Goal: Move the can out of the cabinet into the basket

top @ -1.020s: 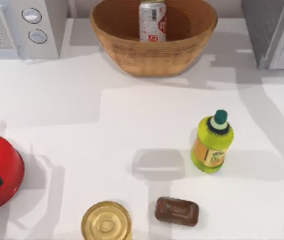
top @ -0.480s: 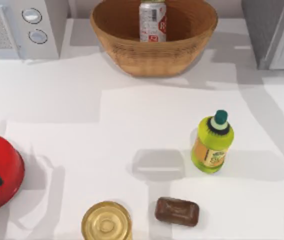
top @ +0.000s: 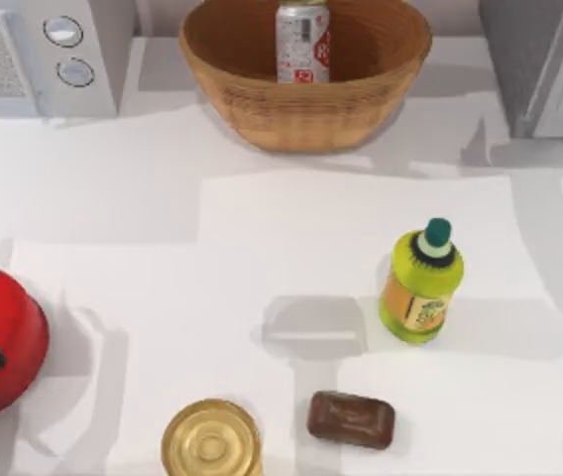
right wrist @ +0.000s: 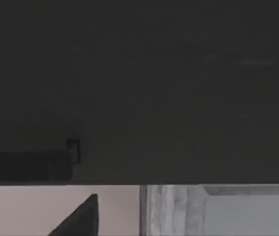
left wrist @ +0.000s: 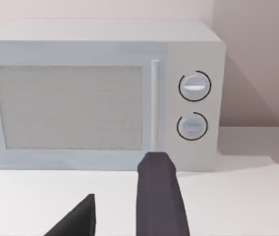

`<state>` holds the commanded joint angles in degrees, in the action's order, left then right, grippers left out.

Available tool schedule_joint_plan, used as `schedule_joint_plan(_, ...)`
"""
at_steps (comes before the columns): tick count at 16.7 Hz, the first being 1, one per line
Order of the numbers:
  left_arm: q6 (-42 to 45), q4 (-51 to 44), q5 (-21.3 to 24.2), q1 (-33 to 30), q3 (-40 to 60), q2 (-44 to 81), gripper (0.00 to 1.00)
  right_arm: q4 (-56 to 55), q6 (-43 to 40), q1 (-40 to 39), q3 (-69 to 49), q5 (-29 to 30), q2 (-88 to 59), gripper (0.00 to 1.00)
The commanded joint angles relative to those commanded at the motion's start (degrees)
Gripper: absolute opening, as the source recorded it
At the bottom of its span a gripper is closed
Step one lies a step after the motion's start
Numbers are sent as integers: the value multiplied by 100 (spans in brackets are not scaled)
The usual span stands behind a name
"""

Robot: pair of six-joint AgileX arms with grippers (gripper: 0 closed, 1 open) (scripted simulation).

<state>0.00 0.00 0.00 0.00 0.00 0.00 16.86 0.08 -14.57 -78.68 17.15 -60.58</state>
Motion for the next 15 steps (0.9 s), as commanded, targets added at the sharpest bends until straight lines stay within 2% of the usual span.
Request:
schedule_joint_plan(10,0,0,0,0,0,0,100,-1095,-9,962,5441,-1162,4041,100)
schedule_joint_plan(15,0,0,0,0,0,0,100,-1540,-9,1340,7331,-1591,5591,100)
